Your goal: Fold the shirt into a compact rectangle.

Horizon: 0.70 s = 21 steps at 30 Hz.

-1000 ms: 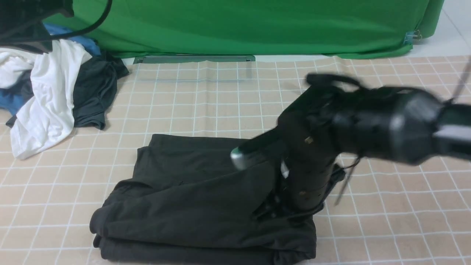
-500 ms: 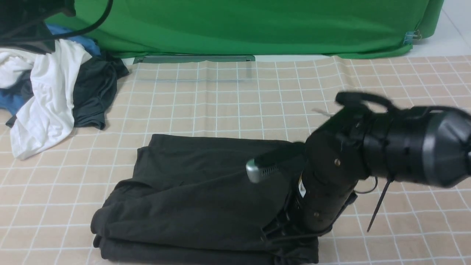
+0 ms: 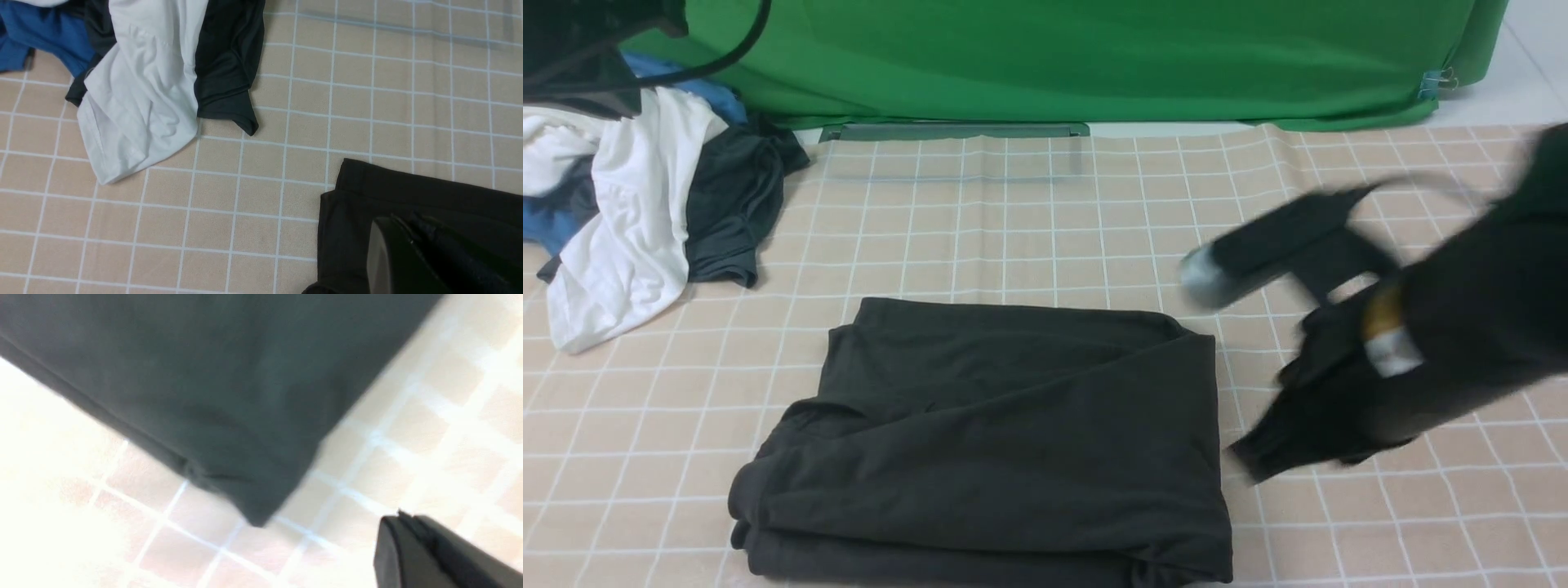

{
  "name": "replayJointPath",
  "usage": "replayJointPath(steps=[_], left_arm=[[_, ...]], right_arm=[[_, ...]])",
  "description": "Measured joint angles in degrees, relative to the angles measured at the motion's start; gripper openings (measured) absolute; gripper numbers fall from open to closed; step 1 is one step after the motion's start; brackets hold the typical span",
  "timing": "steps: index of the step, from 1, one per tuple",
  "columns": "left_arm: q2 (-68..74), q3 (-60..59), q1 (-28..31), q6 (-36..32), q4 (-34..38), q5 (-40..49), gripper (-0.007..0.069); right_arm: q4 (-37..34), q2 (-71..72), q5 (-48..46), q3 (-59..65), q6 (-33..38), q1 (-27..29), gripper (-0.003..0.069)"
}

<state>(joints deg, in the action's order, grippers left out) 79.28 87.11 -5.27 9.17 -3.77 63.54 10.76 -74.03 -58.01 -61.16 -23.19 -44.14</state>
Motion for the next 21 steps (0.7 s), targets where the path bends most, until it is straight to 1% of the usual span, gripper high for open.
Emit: replayJointPath(steps=[2,6,8,11,13,14,17,18,21], left_arm=[[0.0,0.0,0.0,0.0,0.0,0.0,0.0018],[0.0,0.0,0.0,0.0,0.1,0.0,0.0018],[0.0,0.0,0.0,0.0,1.0,-0.5,0.0018],[0.0,0.0,0.0,0.0,3.0,-1.6,0.0018],[0.0,0.0,0.0,0.0,4.2,-2.2,0.0018],[0.0,0.0,0.0,0.0,5.0,-2.5,0.0018],[0.0,0.0,0.0,0.0,5.8,-2.9,0.0018],[0.0,0.0,0.0,0.0,5.9,-3.0,0.0018],[0.0,0.0,0.0,-0.5,5.9,-3.0,0.0018]], right_arm=[[1.9,7.3,-0.2,0.1,0.1,0.0,0.0024],[2.9,20.1,1.7,0.1,1.0,0.0,0.0024],[2.9,26.3,4.7,0.6,3.5,0.0,0.0024],[2.9,34.0,10.9,3.0,9.2,0.0,0.0024],[3.0,38.6,14.6,5.3,11.0,0.0,0.0024],[3.1,42.6,18.1,8.0,12.1,0.0,0.0024],[3.1,47.0,23.7,12.1,15.0,0.0,0.0024],[3.2,48.2,25.3,14.1,17.4,0.0,0.0024],[3.2,48.8,26.2,15.9,19.8,0.0,0.0025]])
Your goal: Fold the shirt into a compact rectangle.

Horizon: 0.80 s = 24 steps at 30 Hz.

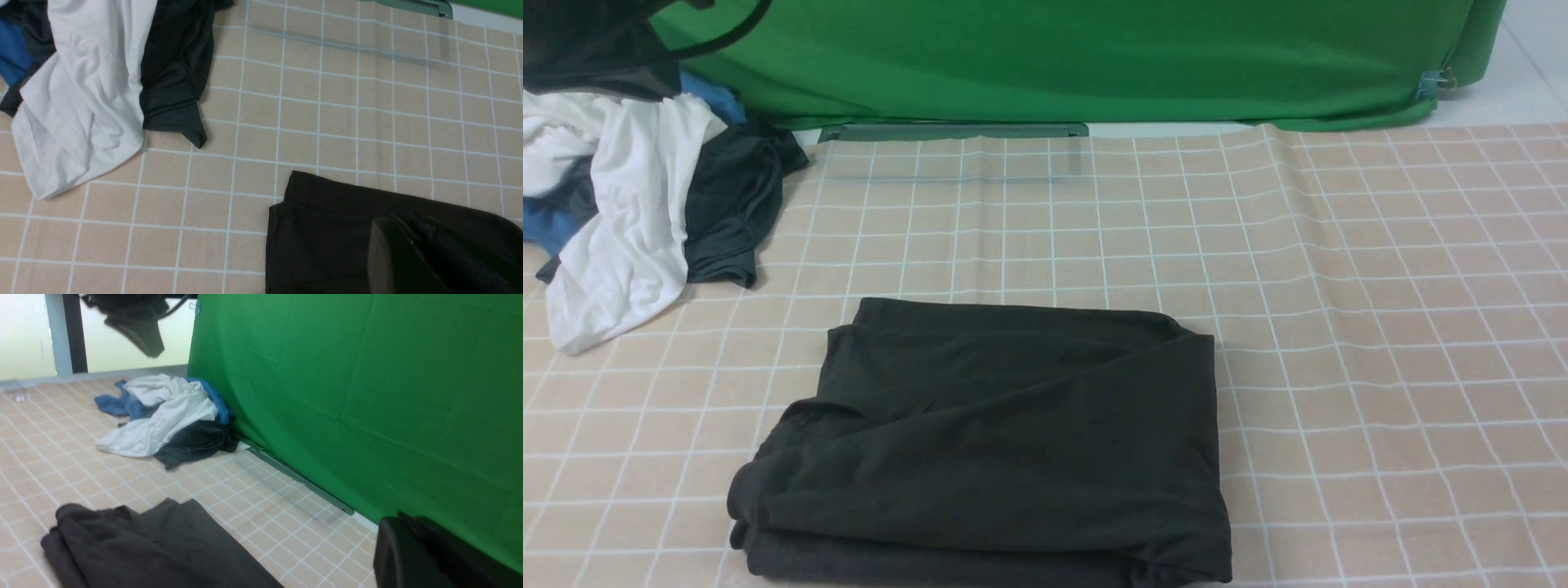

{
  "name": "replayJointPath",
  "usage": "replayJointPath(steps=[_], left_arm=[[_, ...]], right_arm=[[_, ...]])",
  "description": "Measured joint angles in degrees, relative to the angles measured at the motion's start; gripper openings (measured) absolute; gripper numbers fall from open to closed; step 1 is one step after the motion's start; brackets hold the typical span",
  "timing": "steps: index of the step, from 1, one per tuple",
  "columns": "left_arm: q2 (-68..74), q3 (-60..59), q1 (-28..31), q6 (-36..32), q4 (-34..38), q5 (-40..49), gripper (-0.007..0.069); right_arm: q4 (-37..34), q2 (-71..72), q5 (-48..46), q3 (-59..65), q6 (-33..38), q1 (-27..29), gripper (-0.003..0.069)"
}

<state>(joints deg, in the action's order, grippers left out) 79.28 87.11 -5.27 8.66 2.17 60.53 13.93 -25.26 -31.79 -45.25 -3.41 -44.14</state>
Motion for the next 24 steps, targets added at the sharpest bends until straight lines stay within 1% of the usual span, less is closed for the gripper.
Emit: replayJointPath(steps=[2,9,24], left_arm=[[0.0,0.0,0.0,-1.5,0.0,0.0,0.0018],[0.0,0.0,0.0,-2.7,0.1,0.0,0.0018],[0.0,0.0,0.0,-2.9,0.3,0.0,0.0018]], right_arm=[[0.0,-0.1,0.7,0.5,0.4,0.0,0.0025],[0.0,-0.1,4.5,0.6,0.4,0.0,0.0029],[0.0,-0.1,4.9,0.6,0.4,0.0,0.0056]])
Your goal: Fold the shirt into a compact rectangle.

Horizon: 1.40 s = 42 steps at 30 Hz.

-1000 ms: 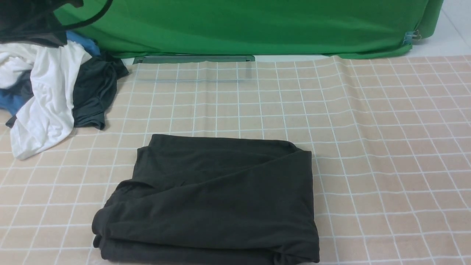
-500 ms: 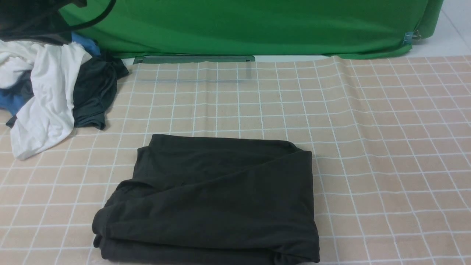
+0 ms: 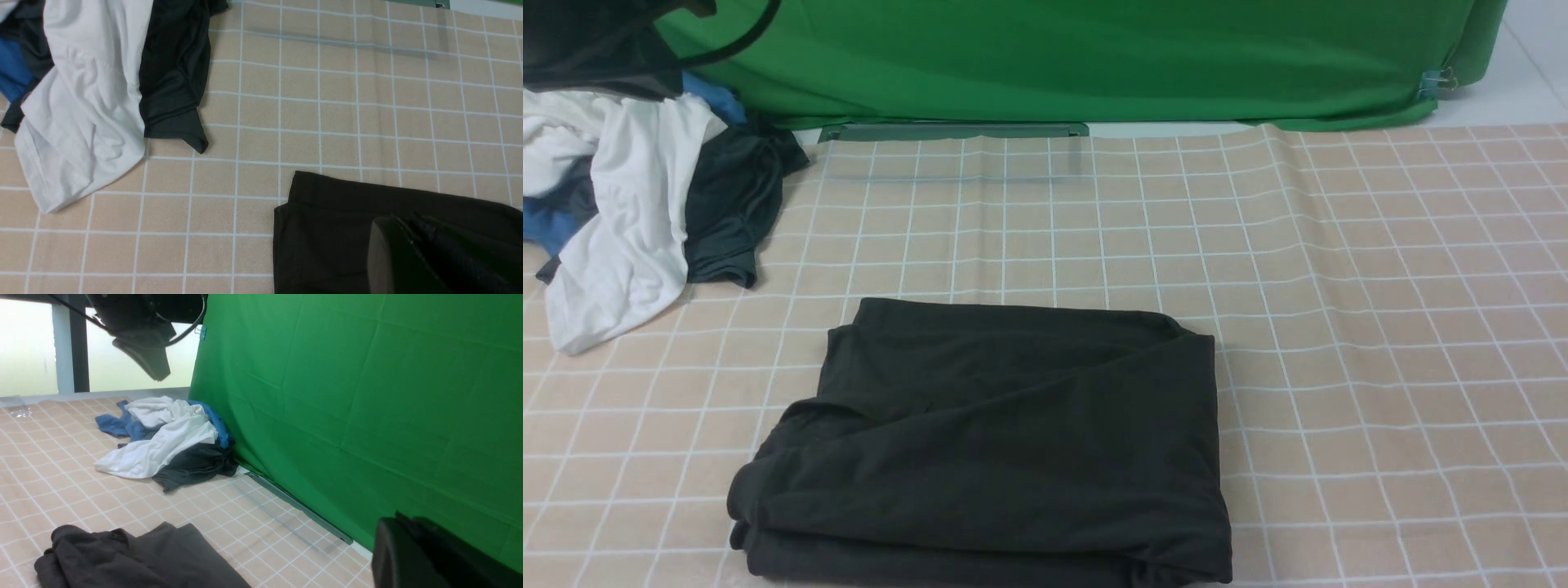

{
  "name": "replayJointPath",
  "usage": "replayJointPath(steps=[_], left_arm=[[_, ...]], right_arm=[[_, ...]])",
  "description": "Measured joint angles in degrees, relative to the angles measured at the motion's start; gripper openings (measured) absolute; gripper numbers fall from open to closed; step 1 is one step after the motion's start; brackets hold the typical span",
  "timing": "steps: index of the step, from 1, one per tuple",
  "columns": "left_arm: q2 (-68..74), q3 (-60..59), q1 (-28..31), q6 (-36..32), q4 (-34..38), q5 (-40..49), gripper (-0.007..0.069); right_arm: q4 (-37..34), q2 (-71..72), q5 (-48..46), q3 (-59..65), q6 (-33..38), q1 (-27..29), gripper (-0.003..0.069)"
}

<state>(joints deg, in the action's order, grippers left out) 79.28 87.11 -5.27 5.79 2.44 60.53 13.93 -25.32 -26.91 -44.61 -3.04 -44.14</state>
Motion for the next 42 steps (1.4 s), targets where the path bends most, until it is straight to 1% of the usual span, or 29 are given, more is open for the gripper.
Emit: replayJointPath(steps=[5,8,10,11,13,16,17,19,21,23,26,32,36,42], left_arm=[[0.0,0.0,0.0,-0.1,-0.7,0.0,0.0018],[0.0,0.0,0.0,-0.1,-1.7,-0.5,0.0018],[0.0,0.0,0.0,-0.1,-1.9,-1.1,0.0018],[0.0,0.0,0.0,-0.1,-2.4,-1.7,0.0018],[0.0,0.0,0.0,-0.1,-2.8,-3.2,0.0018],[0.0,0.0,0.0,-0.1,-3.0,-4.5,0.0018],[0.0,0.0,0.0,-0.1,-3.0,-5.1,0.0018],[0.0,0.0,0.0,-0.1,-2.9,-5.7,0.0018],[0.0,0.0,0.0,-0.2,-2.8,-6.2,0.0018],[0.0,0.0,0.0,-0.3,-2.8,-6.3,0.0018],[0.0,0.0,0.0,-0.3,-2.8,-6.4,0.0018],[0.0,0.0,0.0,-0.7,-2.4,-6.3,0.0018],[-0.3,0.0,0.0,-2.4,-2.1,-2.2,0.0018],[-2.9,0.0,0.0,-2.8,-1.8,4.7,0.0018]], right_arm=[[0.0,0.0,0.4,0.3,0.0,0.0,0.0064],[-0.3,0.0,5.0,4.2,0.0,0.6,0.0071],[-1.1,0.0,7.4,6.6,0.0,2.2,0.0072],[-2.2,0.0,8.5,8.4,0.0,4.1,0.0074],[-3.1,0.5,10.3,12.5,0.0,10.2,0.0082],[-3.2,1.9,11.7,17.0,0.0,17.3,0.0090],[-3.3,3.2,12.8,19.7,0.0,20.9,0.0095],[-3.3,4.5,14.1,23.0,0.0,24.9,0.0099],[-3.3,7.7,15.4,28.6,0.0,31.0,0.0106],[-3.3,10.7,15.9,33.2,0.0,35.4,0.0110],[-3.3,15.4,15.9,38.0,0.0,38.8,0.0117],[-3.3,23.1,15.8,44.0,0.0,39.9,0.0127],[-3.7,25.2,13.8,45.0,0.0,39.6,0.0134],[-3.9,25.3,13.2,45.0,0.0,34.4,0.0151]])
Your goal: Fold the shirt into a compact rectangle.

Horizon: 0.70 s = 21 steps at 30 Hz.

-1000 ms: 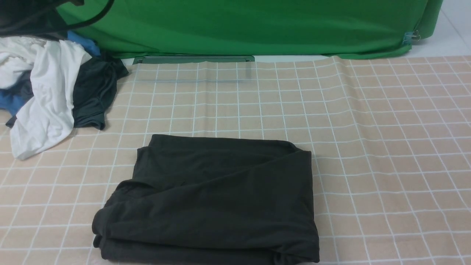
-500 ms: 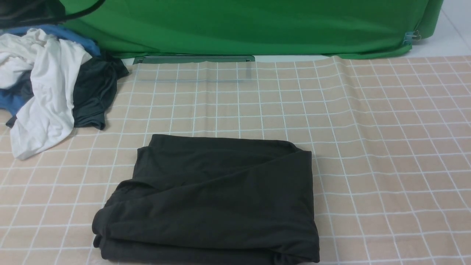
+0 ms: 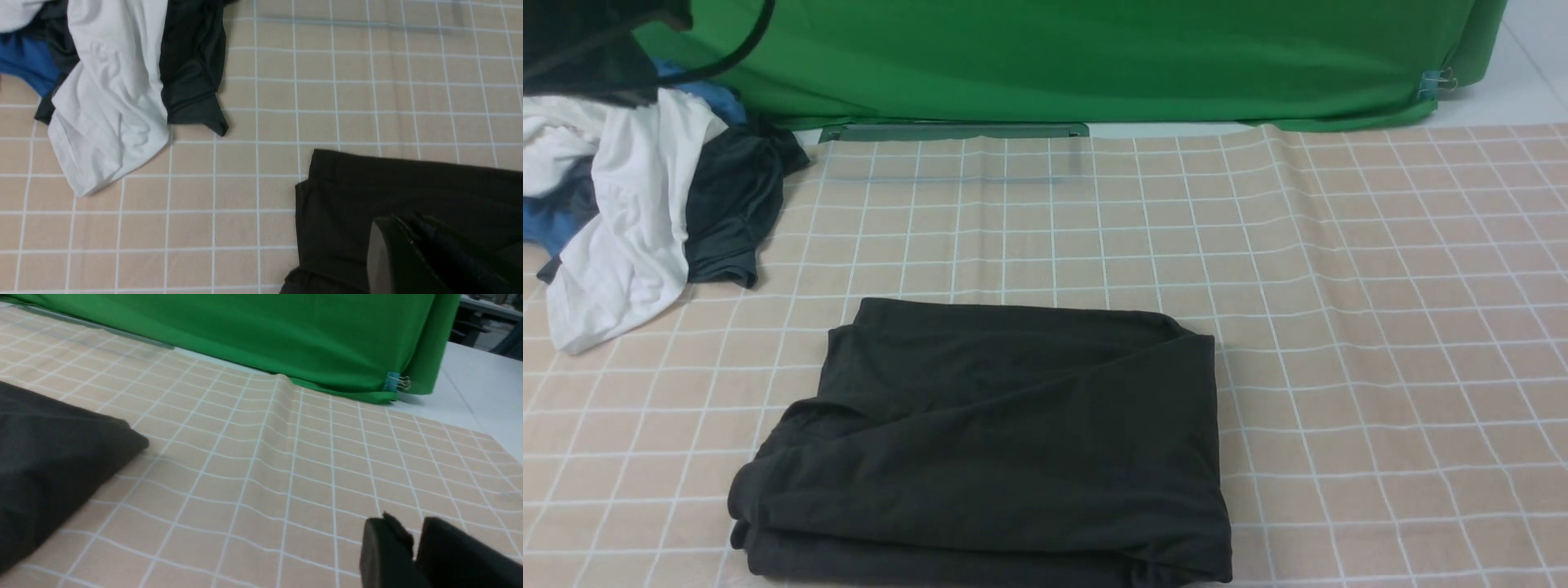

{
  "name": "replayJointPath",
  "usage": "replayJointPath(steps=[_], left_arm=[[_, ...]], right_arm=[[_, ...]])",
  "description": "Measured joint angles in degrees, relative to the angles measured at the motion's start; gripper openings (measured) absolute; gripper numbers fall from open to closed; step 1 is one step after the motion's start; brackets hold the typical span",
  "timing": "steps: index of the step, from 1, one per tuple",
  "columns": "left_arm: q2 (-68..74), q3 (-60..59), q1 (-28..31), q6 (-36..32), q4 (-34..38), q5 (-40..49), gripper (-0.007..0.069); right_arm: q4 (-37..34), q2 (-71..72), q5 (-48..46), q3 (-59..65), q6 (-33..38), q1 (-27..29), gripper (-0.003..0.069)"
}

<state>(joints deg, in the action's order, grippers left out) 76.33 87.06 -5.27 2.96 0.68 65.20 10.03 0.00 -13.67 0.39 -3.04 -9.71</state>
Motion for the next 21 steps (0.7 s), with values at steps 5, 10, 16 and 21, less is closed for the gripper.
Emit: replayJointPath(steps=[5,10,16,21], left_arm=[[-4.0,0.0,0.0,-0.1,0.0,2.9,0.0018],[-8.8,-2.4,0.0,-0.1,0.0,4.1,0.0018],[-15.5,-12.8,0.0,-0.1,0.1,2.0,0.0018],[-25.1,-25.7,0.0,0.9,0.5,-5.4,0.0018]], right_arm=[[0.0,0.0,0.0,0.0,0.0,-1.4,0.0164],[-0.2,0.0,0.0,0.0,0.0,-1.4,0.0175],[-0.2,0.0,0.0,0.0,0.0,-1.4,0.0185],[-0.2,0.0,0.0,0.0,0.0,-1.4,0.0192]])
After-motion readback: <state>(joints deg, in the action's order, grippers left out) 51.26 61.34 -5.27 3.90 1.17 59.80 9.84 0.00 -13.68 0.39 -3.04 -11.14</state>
